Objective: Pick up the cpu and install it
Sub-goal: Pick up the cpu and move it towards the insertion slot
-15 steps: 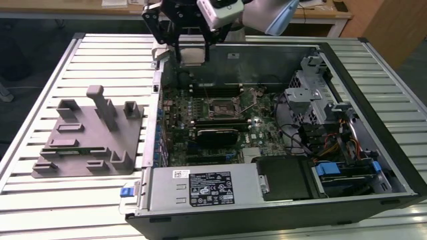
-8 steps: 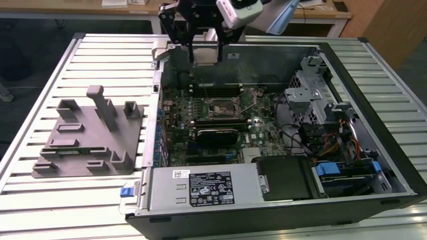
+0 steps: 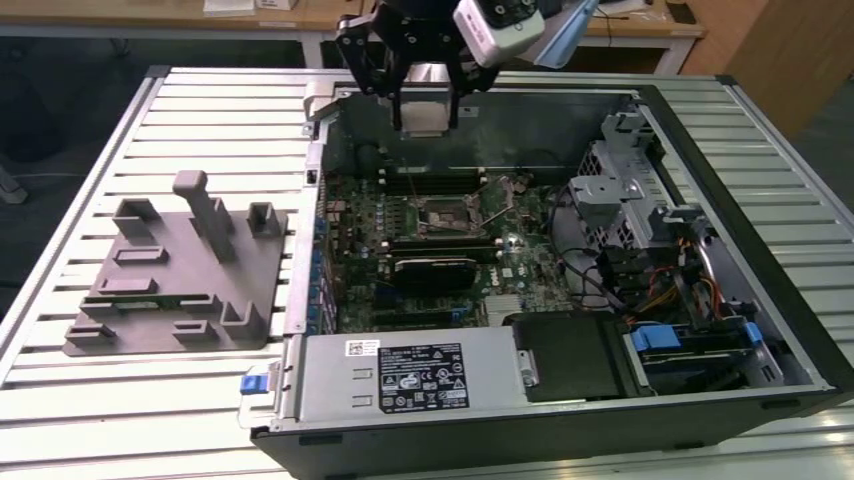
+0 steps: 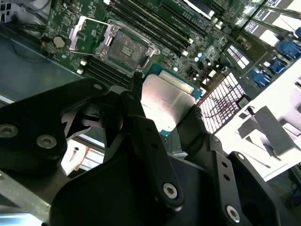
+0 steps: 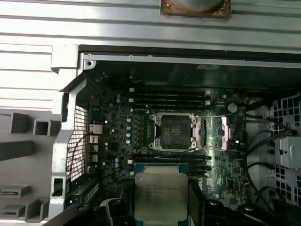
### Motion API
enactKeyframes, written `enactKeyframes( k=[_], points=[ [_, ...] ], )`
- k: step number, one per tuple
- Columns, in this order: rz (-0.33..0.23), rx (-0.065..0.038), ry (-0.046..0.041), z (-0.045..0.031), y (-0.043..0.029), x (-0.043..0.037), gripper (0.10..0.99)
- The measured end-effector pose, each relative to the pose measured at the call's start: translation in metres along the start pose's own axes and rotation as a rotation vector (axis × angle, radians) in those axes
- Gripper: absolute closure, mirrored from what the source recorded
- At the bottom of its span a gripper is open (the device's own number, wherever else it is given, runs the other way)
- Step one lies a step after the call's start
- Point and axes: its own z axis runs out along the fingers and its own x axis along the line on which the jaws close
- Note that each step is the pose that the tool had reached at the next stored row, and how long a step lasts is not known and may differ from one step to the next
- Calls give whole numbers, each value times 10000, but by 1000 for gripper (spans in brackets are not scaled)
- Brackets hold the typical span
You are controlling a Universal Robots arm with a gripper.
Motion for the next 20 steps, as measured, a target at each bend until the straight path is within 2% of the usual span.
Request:
enactKeyframes(
  k=[20],
  points=[
    [5,0,45,303,-37,-200,545]
  ],
)
